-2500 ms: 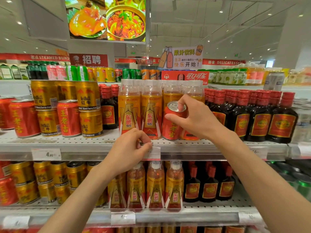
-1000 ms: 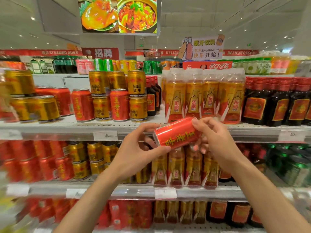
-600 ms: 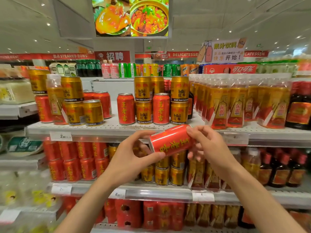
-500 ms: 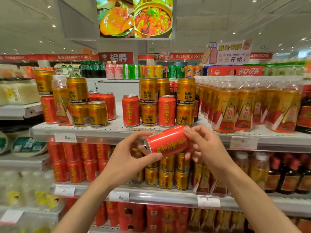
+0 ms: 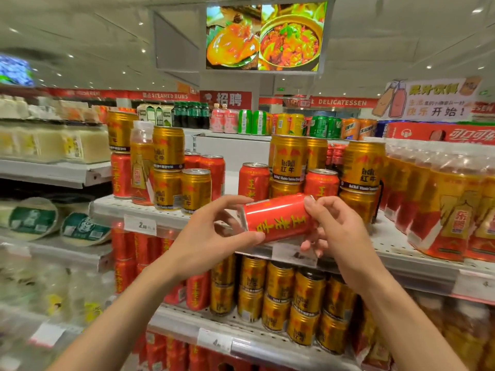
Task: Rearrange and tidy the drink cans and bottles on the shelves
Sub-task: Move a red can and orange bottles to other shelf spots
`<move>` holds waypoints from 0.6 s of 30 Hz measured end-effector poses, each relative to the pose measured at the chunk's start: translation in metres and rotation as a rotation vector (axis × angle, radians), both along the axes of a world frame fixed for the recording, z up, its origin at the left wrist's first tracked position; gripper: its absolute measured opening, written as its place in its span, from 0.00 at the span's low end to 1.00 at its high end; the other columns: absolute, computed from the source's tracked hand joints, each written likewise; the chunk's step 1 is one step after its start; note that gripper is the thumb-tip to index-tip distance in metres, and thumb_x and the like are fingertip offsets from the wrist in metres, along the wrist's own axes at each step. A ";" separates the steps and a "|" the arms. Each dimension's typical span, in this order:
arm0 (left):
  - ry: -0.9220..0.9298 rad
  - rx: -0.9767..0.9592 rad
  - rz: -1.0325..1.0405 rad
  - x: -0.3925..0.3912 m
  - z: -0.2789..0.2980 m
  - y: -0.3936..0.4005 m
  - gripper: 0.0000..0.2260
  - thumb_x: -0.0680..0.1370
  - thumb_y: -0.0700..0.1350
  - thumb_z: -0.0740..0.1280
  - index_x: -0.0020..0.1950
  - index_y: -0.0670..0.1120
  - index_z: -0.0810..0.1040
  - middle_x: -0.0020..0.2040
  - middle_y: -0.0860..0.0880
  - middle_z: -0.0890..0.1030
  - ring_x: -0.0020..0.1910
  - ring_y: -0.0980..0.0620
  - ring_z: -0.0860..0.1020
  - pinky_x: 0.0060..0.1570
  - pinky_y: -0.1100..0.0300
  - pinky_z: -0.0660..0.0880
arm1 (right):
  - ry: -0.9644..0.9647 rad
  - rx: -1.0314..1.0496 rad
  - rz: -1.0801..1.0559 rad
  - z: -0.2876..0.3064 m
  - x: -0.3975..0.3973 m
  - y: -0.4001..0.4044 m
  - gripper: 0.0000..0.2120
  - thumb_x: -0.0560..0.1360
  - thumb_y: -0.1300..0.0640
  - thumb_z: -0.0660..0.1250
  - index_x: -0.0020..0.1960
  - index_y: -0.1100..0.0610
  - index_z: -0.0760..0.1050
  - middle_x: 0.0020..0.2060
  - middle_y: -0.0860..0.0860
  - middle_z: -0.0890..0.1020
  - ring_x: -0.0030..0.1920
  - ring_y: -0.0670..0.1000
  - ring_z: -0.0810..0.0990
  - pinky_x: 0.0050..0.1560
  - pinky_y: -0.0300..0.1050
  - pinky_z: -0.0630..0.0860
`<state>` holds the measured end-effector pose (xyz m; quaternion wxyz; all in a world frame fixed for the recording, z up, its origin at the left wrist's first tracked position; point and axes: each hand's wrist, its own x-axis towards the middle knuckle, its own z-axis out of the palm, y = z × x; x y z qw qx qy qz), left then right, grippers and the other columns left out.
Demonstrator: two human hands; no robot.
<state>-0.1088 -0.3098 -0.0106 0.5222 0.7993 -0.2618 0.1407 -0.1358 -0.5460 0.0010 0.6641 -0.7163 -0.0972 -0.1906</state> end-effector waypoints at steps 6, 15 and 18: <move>-0.031 -0.043 -0.030 0.030 -0.004 0.048 0.24 0.71 0.53 0.80 0.64 0.61 0.78 0.54 0.54 0.82 0.48 0.58 0.82 0.47 0.66 0.79 | -0.040 -0.066 -0.030 0.006 0.019 0.052 0.22 0.73 0.46 0.73 0.55 0.61 0.71 0.44 0.54 0.83 0.28 0.53 0.80 0.29 0.47 0.75; -0.034 -0.089 -0.101 0.069 -0.004 0.161 0.20 0.72 0.49 0.80 0.61 0.59 0.79 0.47 0.62 0.83 0.42 0.58 0.82 0.44 0.63 0.81 | -0.098 -0.051 -0.139 0.009 0.047 0.184 0.29 0.64 0.40 0.75 0.60 0.51 0.73 0.52 0.52 0.83 0.29 0.50 0.79 0.28 0.44 0.75; -0.020 -0.104 -0.119 0.080 -0.004 0.191 0.20 0.73 0.48 0.79 0.62 0.57 0.78 0.53 0.55 0.83 0.45 0.55 0.84 0.43 0.62 0.81 | -0.112 -0.057 -0.180 0.012 0.057 0.220 0.27 0.65 0.39 0.74 0.59 0.50 0.74 0.52 0.51 0.82 0.29 0.45 0.80 0.27 0.41 0.75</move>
